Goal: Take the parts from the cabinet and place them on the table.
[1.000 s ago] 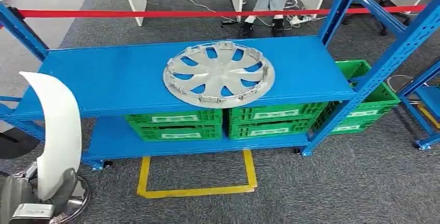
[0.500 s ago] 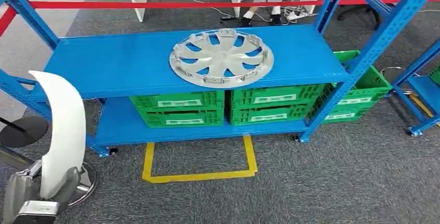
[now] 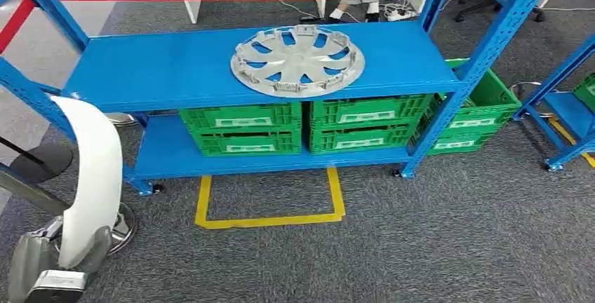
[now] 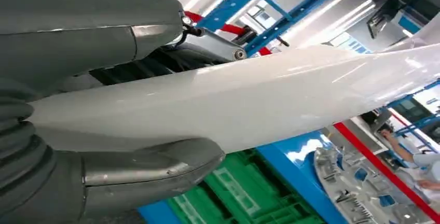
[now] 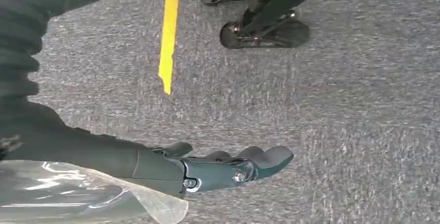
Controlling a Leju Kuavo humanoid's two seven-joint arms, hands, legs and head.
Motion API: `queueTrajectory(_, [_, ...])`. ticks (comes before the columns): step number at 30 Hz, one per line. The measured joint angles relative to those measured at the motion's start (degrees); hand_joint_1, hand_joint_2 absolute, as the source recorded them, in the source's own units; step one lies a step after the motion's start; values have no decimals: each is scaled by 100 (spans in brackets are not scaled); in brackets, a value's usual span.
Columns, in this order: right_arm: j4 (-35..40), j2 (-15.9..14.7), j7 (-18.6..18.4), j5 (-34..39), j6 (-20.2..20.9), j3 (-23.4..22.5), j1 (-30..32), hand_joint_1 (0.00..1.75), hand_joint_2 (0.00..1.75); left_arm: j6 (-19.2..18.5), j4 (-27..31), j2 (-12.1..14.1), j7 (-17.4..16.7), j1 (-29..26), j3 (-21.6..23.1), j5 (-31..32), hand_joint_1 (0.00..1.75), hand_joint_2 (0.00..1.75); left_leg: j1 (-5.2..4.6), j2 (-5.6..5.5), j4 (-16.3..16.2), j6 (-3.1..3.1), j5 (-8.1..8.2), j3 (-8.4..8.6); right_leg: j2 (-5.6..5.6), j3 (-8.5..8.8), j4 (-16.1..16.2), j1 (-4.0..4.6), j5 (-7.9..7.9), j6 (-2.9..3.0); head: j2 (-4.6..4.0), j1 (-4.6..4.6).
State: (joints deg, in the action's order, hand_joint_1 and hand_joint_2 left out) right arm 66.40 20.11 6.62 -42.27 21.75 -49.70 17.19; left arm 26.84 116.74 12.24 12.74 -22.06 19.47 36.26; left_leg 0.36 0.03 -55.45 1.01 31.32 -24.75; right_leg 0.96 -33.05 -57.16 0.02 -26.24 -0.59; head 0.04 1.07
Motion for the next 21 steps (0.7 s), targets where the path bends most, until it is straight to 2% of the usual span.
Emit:
queueTrajectory(1, [20, 0, -22, 37, 17, 15, 8, 0, 175, 0, 0, 0, 0, 4, 4, 0, 175, 175, -12, 0, 8, -12, 0, -47, 1, -41, 1, -8, 50, -30, 0, -7])
queueTrajectory(2, [33, 0, -39, 66, 39, 42, 30, 0, 175, 0, 0, 0, -2, -2, 4, -7, 175, 175, -23, 2, 1, -72, -39, -89, 2, -65, 13, -13, 102, -70, 0, 4])
queueTrajectory(3, [57, 0, -66, 101, 61, 61, 69, 0, 175, -2, 0, -2, -4, 2, 7, -9, 175, 175, 14, 23, 56, -162, -128, -146, -11, -105, -12, -23, 100, -109, 0, -7])
queueTrajectory(4, [81, 0, -107, 135, 74, 76, 104, 0, 175, -2, 0, 0, -4, 11, 9, -11, 175, 175, 6, 48, 48, -213, -189, -213, -41, -174, -121, -33, -143, -137, 0, 9])
queueTrajectory(5, [102, 0, -133, 168, 89, 111, 145, 0, 175, -2, 0, 0, -7, 2, 9, -13, 175, 175, 1, 49, 47, -264, -249, -290, -62, -291, -404, -31, -525, -149, 0, 22])
queueTrajectory(6, [120, 0, -162, 192, 113, 155, 180, 0, 175, -2, 0, 0, -13, -3, 9, -20, 175, 175, -9, 52, 46, -277, -315, -372, -72, -379, -827, -31, -894, -162, 0, 22])
queueTrajectory(7, [136, 0, -173, 208, 120, 195, 200, 0, 175, -2, 0, 0, -13, -1, 9, -22, 175, 175, -21, 54, 40, -288, -384, -460, -74, -463, -1253, -31, -1141, -176, 0, 22])
queueTrajectory(8, [138, 0, -190, 229, 122, 229, 208, 0, 175, -2, 0, 0, -17, -3, 9, -26, 175, 175, -37, 59, 34, -287, -455, -545, -74, -511, -1592, -32, -1231, -180, 0, 24])
queueTrajectory(9, [151, 0, -214, 251, 122, 254, 218, 0, 175, -2, 0, 0, -22, -5, 9, -26, 175, 175, -53, 64, 28, -286, -531, -650, -74, -463, -1749, -31, -1121, -173, 0, 22])
queueTrajectory(10, [177, 0, -221, 260, 122, 280, 232, 0, 175, -2, 0, -2, -24, -9, 15, -28, 175, 175, -66, 69, 21, -281, -595, -736, -74, -317, -1665, -30, -892, -157, 0, 24])
queueTrajectory(11, [197, 0, -223, 267, 122, 304, 248, 0, 175, 0, 0, 0, -24, -10, 17, -28, 175, 175, -78, 69, 15, -272, -659, -825, -74, -60, -1378, -27, -631, -133, 0, 22])
queueTrajectory(12, [219, 0, -225, 267, 122, 326, 260, 0, 175, 0, 0, 0, -24, -11, 17, -28, 175, 175, -88, 66, 9, -259, -723, -903, -75, 295, -894, -19, -467, -94, 0, 22])
queueTrajectory(13, [241, 0, -227, 267, 122, 345, 265, 0, 175, 2, 0, 0, -24, -12, 17, -28, 175, 175, -91, 65, 1, -244, -781, -945, -83, 691, -339, -9, -497, -56, 0, 22])
queueTrajectory(14, [278, 0, -227, 271, 120, 363, 270, 0, 175, 4, 0, 0, -24, -18, 17, -28, 175, 175, -128, 62, -23, -217, -822, -982, -89, 1123, 256, 15, -611, -38, 0, 26])
queueTrajectory(15, [299, 0, -234, 291, 120, 382, 268, 0, 175, 9, 0, 0, -26, -21, 17, -33, 175, 175, -129, 74, -29, -190, -896, -1016, -92, 1189, 513, 3, -709, -21, 0, 0])
queueTrajectory(17, [317, 0, -284, 363, 138, 415, 313, 0, 175, 13, 0, 2, -28, -21, 26, -61, 175, 175, -101, 75, -4, -145, -1017, -1059, -93, 1085, 462, 44, -660, 19, 0, 13])
queueTrajectory(18, [326, 2, -332, 409, 164, 435, 361, 0, 175, 13, 0, 7, -42, -33, 31, -79, 175, 175, -115, 64, -3, -109, -1069, -1076, -82, 1032, 477, 23, -589, 52, 0, 20])
queueTrajectory(19, [336, 15, -345, 442, 188, 461, 367, 0, 175, 18, 0, 15, -59, -38, 37, -81, 175, 175, -93, 39, -40, -66, -924, -1114, -47, 980, 473, -15, -533, 102, 0, 20])
queueTrajectory(20, [365, 13, -385, 476, 203, 470, 384, 0, 175, 18, 0, 28, -79, -43, 42, -81, 175, 175, -88, 35, -233, -9, -585, -1168, -44, 918, 454, -9, -482, 138, 0, -4])
queueTrajectory(21, [385, 13, -400, 516, 205, 487, 400, 0, 175, 17, 0, 42, -94, -42, 44, -90, 175, 175, -55, 36, -644, 33, -173, -1252, -29, 838, 432, -8, -436, 175, 0, -4])
